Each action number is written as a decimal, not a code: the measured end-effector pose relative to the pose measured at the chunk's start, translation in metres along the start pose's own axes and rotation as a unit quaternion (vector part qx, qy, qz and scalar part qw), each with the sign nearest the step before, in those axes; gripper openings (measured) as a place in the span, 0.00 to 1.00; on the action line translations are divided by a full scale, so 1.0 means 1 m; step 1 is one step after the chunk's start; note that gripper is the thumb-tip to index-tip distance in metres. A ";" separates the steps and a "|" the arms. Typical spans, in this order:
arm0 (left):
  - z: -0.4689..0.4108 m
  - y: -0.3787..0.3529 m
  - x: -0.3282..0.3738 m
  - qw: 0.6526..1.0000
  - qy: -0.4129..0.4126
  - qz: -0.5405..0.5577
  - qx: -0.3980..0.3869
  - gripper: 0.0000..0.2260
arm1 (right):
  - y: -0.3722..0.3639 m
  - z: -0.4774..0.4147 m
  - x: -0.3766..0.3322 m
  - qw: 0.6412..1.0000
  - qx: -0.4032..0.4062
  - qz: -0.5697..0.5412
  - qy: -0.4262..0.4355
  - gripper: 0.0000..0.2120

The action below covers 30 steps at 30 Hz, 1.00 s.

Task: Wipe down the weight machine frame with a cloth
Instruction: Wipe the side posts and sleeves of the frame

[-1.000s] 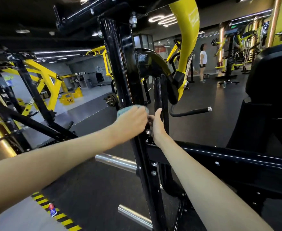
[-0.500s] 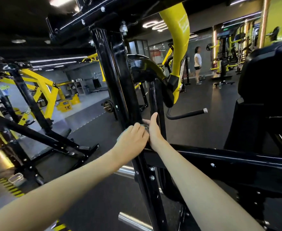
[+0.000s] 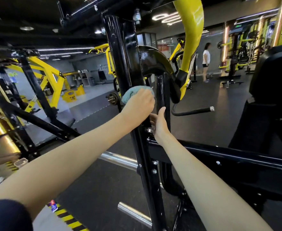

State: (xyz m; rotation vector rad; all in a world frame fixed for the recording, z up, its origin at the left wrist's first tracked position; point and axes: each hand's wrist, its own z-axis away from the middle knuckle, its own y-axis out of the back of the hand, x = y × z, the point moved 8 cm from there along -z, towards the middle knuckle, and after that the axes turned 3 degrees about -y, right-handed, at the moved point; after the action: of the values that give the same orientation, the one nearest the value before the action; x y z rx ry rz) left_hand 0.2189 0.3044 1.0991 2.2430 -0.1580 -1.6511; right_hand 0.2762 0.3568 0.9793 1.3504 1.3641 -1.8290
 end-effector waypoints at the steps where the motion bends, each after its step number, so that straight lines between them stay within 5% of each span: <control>1: -0.001 -0.003 0.007 1.000 -0.006 0.020 -0.014 0.12 | 0.000 0.000 0.000 1.000 -0.002 -0.003 0.005 0.35; 7: 0.026 -0.010 0.048 0.993 -0.046 0.099 -0.034 0.10 | 0.000 0.000 0.004 0.999 -0.032 -0.015 -0.015 0.38; 12: 0.045 -0.014 0.048 0.987 -0.060 0.130 0.073 0.05 | 0.001 0.001 0.002 1.000 -0.004 -0.008 -0.020 0.38; 17: 0.058 -0.010 0.043 0.964 -0.091 0.194 0.156 0.15 | 0.000 0.007 0.002 0.999 0.000 -0.019 -0.032 0.39; 25: 0.106 -0.048 0.059 0.918 -0.104 0.251 0.290 0.12 | 0.002 0.005 0.004 0.999 0.041 -0.021 -0.027 0.35; 30: 0.112 -0.114 0.020 0.921 0.037 0.316 0.224 0.10 | 0.001 0.010 -0.003 0.994 0.090 0.045 -0.029 0.34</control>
State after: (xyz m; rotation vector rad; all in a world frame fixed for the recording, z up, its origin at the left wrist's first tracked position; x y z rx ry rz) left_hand 0.1064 0.3814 1.0128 2.1948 -1.2096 -1.2500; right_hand 0.2739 0.3473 0.9823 1.4130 1.1121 -1.9520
